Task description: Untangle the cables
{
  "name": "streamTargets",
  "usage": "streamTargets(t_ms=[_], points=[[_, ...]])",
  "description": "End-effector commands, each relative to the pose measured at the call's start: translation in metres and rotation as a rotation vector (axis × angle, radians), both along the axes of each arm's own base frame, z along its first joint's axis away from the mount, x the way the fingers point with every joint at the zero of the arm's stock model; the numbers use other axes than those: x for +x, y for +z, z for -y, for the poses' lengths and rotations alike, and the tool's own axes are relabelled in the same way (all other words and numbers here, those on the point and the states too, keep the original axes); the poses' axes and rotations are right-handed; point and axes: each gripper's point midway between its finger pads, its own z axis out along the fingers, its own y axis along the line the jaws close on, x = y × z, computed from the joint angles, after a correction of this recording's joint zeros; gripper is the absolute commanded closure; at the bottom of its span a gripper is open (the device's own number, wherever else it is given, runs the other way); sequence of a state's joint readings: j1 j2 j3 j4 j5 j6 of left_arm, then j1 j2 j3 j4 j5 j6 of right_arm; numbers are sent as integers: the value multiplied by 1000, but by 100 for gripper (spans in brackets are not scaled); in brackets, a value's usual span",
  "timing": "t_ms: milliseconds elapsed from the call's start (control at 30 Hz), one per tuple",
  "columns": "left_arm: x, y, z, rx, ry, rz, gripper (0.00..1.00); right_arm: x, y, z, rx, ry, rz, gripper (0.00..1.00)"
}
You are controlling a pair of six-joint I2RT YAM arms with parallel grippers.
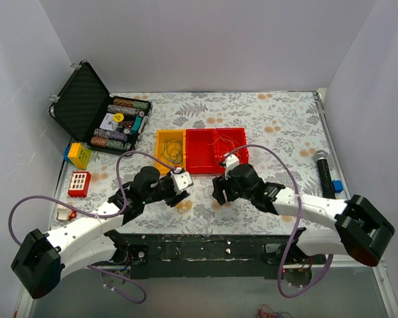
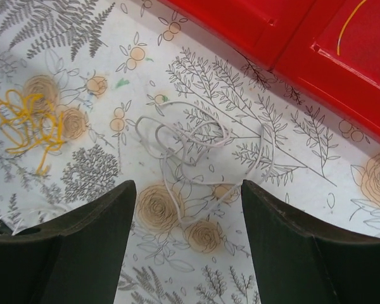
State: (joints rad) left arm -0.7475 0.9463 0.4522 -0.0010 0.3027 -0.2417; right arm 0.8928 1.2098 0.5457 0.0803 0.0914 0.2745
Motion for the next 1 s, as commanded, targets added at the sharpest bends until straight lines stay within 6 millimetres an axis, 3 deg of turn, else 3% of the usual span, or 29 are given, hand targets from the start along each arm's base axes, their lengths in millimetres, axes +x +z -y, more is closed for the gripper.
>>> streamTargets(t_ms=[0, 100, 167, 267, 400, 533, 700, 833, 967], points=[[0, -3, -17, 11, 65, -88, 50, 27, 12, -28, 31, 11, 95, 25], [-12, -14, -23, 49, 22, -87, 49, 32, -9, -33, -15, 13, 69, 28], [-17, -16, -26, 62, -9, -63, 49, 33, -20, -36, -33, 20, 52, 35], [-23, -21, -30, 77, -46, -31, 49, 33, -29, -37, -42, 17, 36, 58], [-31, -27, -31, 80, -78, -31, 50, 36, -13, -40, -3, 17, 63, 98], [-33, -32, -31, 75, -86, -32, 50, 48, 44, -52, 69, 34, 164, 99], [-31, -24, -27, 40, -85, -12, 51, 91, 129, -68, 149, 19, 277, 99], [-30, -18, -25, 29, -86, -6, 52, 131, 149, -75, 164, -13, 285, 99], [-29, -14, -25, 24, -87, 5, 52, 160, 145, -84, 207, -30, 232, 99]])
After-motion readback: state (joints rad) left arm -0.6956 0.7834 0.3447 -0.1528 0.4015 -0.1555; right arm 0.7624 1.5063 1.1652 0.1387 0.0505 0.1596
